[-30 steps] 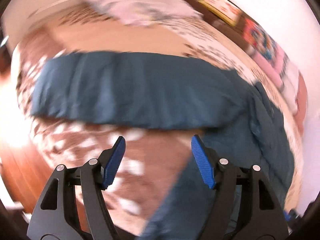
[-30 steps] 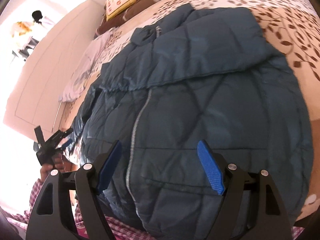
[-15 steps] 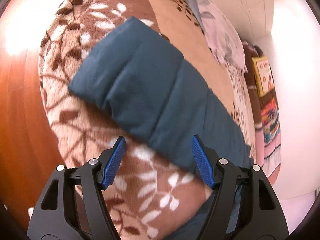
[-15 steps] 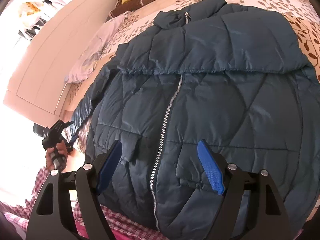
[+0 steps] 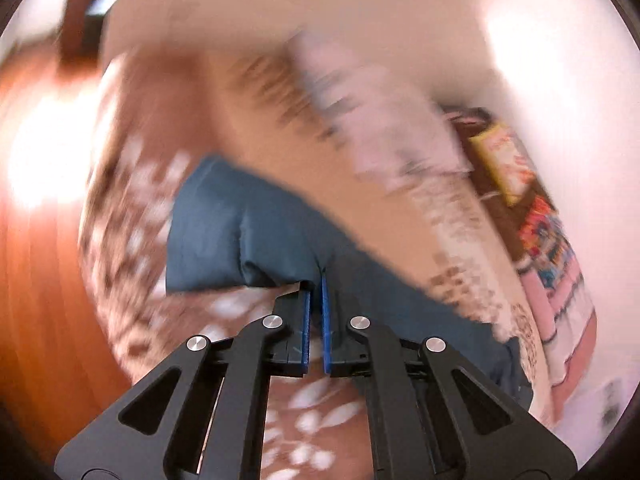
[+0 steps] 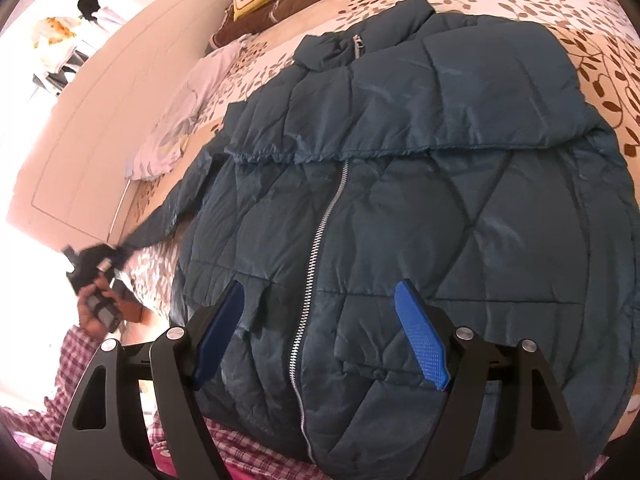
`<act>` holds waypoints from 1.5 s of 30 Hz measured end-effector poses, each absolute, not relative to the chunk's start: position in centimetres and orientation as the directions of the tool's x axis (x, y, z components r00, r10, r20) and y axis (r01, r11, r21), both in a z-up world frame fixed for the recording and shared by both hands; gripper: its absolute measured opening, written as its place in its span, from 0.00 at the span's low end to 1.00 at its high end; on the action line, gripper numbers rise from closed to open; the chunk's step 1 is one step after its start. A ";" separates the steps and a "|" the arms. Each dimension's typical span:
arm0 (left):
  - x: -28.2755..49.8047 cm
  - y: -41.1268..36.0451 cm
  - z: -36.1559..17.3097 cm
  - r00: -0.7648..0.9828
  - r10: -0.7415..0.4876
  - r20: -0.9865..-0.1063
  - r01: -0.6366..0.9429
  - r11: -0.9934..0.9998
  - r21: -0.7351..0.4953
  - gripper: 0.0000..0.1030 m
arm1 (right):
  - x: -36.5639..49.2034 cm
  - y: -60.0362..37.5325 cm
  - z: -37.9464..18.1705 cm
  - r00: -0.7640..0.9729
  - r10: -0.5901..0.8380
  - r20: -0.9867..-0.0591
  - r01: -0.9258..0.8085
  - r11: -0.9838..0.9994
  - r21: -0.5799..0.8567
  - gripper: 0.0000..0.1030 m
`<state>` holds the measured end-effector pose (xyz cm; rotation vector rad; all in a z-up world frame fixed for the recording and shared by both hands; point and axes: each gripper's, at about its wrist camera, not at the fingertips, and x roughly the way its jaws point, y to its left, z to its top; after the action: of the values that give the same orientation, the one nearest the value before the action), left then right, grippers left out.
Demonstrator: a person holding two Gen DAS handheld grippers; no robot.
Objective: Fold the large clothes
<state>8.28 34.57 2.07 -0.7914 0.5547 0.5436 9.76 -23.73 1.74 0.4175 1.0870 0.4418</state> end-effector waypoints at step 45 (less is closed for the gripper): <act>16.7 0.4 3.7 0.636 -0.247 -0.731 0.131 0.968 -0.213 0.71 | 14.5 -30.2 0.5 0.508 0.476 -0.718 0.060 0.812 0.580 0.79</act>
<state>16.74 0.35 3.70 -0.1455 0.8548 -0.2167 14.47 -30.23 0.54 0.5939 1.0209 0.2689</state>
